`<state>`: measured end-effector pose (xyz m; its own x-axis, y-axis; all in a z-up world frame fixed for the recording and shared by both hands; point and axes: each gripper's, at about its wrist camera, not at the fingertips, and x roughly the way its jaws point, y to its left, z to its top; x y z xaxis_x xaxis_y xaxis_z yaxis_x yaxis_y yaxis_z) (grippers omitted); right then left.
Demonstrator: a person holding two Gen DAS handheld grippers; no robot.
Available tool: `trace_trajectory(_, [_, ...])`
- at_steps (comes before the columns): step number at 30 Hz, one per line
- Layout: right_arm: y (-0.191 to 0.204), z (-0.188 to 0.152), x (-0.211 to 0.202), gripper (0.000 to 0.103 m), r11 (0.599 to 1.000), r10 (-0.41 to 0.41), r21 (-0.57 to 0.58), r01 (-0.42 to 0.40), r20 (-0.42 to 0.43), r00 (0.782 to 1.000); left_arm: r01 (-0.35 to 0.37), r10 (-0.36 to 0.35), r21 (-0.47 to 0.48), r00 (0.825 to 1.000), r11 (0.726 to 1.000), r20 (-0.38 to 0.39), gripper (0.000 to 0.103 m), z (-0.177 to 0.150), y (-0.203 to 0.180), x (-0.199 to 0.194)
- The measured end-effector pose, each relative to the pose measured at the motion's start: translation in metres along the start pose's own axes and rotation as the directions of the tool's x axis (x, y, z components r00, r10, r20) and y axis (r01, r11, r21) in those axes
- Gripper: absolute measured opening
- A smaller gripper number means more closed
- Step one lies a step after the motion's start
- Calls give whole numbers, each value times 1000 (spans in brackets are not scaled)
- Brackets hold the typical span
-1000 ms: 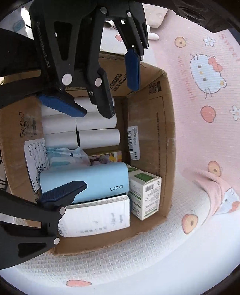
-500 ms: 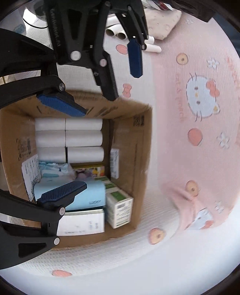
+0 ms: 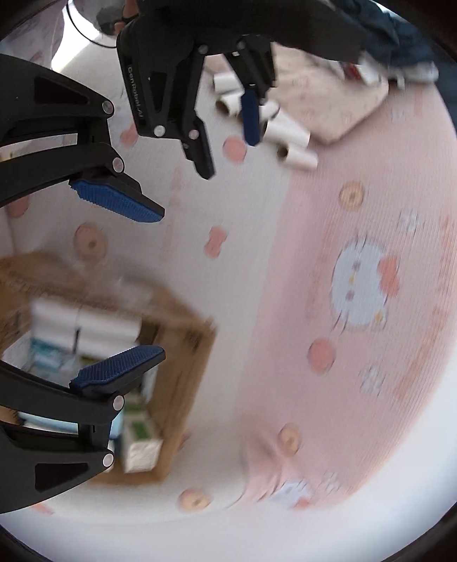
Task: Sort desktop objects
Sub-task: 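Move the left gripper to the white tubes and grasp a white roll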
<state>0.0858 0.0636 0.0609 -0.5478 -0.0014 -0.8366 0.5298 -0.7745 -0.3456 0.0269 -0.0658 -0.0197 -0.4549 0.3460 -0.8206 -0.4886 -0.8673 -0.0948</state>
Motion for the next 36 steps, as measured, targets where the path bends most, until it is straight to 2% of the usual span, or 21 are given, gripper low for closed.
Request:
trace_trajectory(2, [9,6,4,71,1000,27,-3,-27,26,999,-25,24,-66,1000,998,-13,64,-13,21,-3])
trace_trajectory(5, [22,12,6,71,997,75,13,-77,117,990,-75,69,-142,997,987,-42,63,-33,51,-4])
trace_trajectory(8, [30,15,6,71,988,128,63,-143,206,970,-135,120,-210,989,968,-80,64,-48,79,-2])
trace_trajectory(13, [49,30,-3,73,969,228,21,-248,323,919,-171,144,-334,984,927,-104,63,-67,122,-2])
trace_trajectory(16, [67,45,-3,81,940,338,-66,-335,325,883,-224,194,-376,974,899,-116,63,-77,140,-1])
trace_trajectory(20, [99,63,18,81,930,366,-91,-355,306,879,-246,213,-447,969,860,-124,63,-95,162,1])
trace_trajectory(23, [119,72,38,81,923,382,-68,-380,299,874,-261,219,-483,965,836,-143,63,-107,177,5])
trace_trajectory(24, [127,75,49,81,911,405,-52,-409,290,867,-268,224,-494,963,827,-148,63,-112,183,6])
trace_trajectory(31, [163,73,106,81,883,444,21,-469,291,847,-279,228,-591,960,757,-161,63,-131,215,15])
trace_trajectory(36, [187,56,138,81,849,505,-3,-529,302,809,-243,206,-649,969,721,-134,63,-141,226,25])
